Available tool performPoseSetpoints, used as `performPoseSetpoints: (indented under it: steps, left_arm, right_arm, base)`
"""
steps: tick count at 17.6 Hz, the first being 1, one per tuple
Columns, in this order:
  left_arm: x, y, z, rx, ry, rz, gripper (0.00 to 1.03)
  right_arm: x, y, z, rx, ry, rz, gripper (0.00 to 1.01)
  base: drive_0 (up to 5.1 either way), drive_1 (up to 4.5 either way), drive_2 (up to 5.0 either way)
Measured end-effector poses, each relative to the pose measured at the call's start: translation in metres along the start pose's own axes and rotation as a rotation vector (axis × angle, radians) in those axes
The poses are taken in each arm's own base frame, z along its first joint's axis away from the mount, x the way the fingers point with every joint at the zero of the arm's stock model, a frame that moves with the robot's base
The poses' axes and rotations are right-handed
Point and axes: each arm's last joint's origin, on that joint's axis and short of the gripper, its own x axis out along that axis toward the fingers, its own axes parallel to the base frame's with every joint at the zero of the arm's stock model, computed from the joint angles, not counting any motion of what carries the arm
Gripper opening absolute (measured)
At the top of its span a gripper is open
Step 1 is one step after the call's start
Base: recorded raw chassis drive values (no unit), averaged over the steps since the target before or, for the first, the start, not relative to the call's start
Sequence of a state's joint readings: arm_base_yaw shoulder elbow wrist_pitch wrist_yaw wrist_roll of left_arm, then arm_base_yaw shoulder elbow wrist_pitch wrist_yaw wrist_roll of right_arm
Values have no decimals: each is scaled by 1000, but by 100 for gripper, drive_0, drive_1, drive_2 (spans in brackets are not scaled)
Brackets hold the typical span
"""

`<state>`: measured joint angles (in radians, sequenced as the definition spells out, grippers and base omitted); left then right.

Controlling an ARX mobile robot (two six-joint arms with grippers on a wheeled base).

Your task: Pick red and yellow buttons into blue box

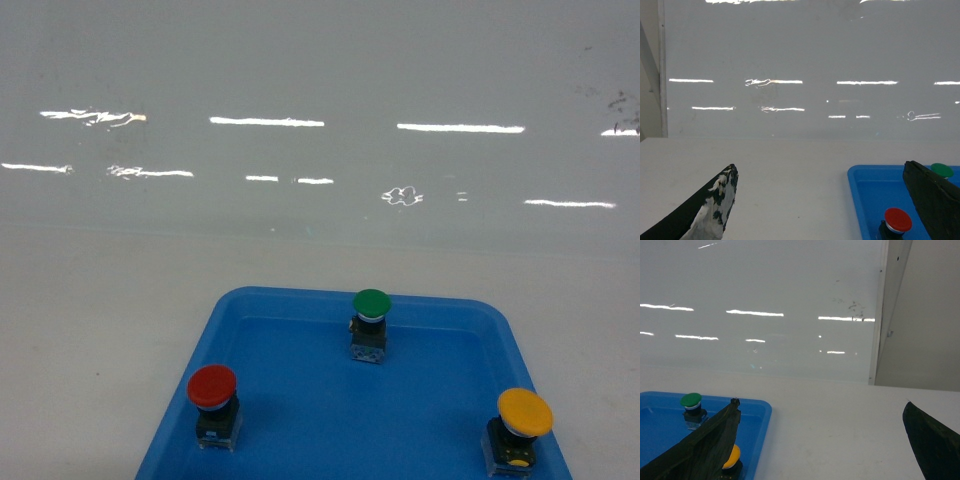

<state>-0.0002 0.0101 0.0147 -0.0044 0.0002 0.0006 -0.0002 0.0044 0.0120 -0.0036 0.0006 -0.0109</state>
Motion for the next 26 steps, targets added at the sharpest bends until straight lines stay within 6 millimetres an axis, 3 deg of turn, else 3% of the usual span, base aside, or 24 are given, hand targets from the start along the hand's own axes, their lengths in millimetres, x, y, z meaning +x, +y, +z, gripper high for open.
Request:
performPoseSetpoints:
  steps: [9, 18, 21, 23, 26]
  left_arm:
    - [0, -1, -2, -2, 18, -24, 98]
    - [57, -26, 22, 8, 77, -203, 98]
    - [77, -32, 18, 13, 137, -217, 98]
    - [91, -38, 9, 23, 221, -216, 98]
    - [93, -39, 9, 24, 224, -221, 98]
  right_arm:
    - [2, 1, 2, -1, -17, 7, 98]
    - [50, 34, 14, -26, 112, 192, 98]
    - [71, 42, 14, -38, 163, 220, 98]
    - [87, 47, 5, -47, 256, 260, 98]
    - [103, 50, -13, -56, 404, 307, 98]
  base:
    - [0, 0, 0]
    - [0, 0, 0]
    - [0, 0, 0]
    - [0, 0, 0]
    - [0, 0, 0]
